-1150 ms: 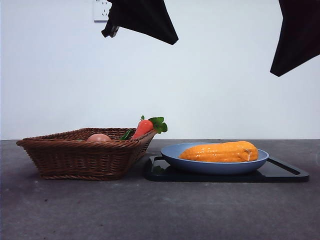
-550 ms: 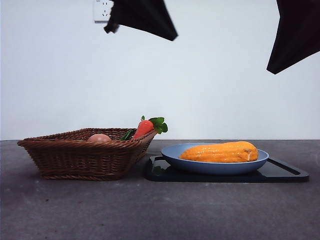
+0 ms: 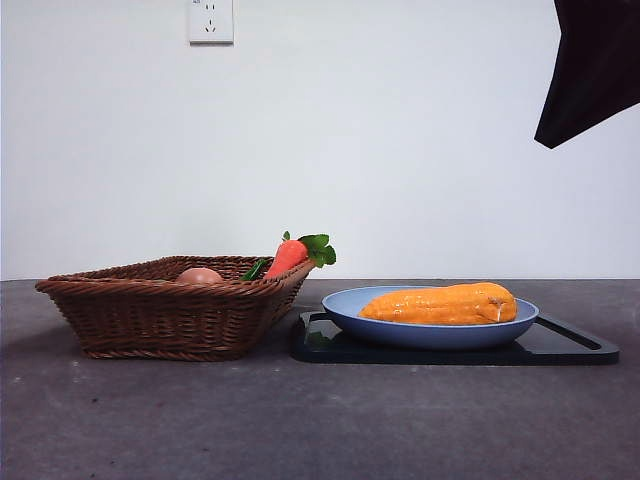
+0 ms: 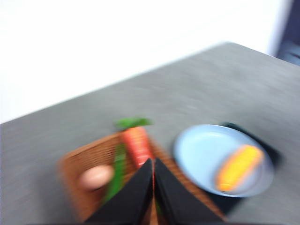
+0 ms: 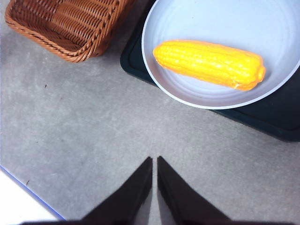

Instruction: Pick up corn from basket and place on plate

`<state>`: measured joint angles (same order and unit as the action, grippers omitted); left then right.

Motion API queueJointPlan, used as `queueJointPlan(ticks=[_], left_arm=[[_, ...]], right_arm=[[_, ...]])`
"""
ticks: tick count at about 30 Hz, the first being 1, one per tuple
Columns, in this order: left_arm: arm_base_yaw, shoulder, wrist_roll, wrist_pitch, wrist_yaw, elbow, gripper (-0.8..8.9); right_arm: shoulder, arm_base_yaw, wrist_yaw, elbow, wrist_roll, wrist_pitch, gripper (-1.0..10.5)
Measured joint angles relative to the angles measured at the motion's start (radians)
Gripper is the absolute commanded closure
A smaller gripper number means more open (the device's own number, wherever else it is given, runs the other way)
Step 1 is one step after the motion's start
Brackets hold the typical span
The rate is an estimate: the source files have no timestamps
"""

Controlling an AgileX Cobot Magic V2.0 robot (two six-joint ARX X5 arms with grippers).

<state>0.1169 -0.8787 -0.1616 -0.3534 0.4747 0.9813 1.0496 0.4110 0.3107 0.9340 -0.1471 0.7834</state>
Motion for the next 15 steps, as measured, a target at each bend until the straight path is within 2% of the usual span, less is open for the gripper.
queueJointPlan(ticks=[5,7,12,15], left_arm=[[-0.105,0.217,0.051,0.166,-0.039,-0.253,8.09],[-0.114,0.28,0.072,0.209,-0.07,-0.33,8.09],[-0.116,0.439,0.124,0.282,-0.228,-0.529,8.09],[-0.119,0.52,0.136,0.286,-0.245,-0.63,8.09]], right_arm=[[0.0,0.0,0.0,0.0,0.0,0.0,9.4],[0.0,0.0,0.0,0.0,0.0,0.0,9.4],[0.0,0.0,0.0,0.0,0.0,0.0,9.4],[0.0,0.0,0.0,0.0,0.0,0.0,9.4]])
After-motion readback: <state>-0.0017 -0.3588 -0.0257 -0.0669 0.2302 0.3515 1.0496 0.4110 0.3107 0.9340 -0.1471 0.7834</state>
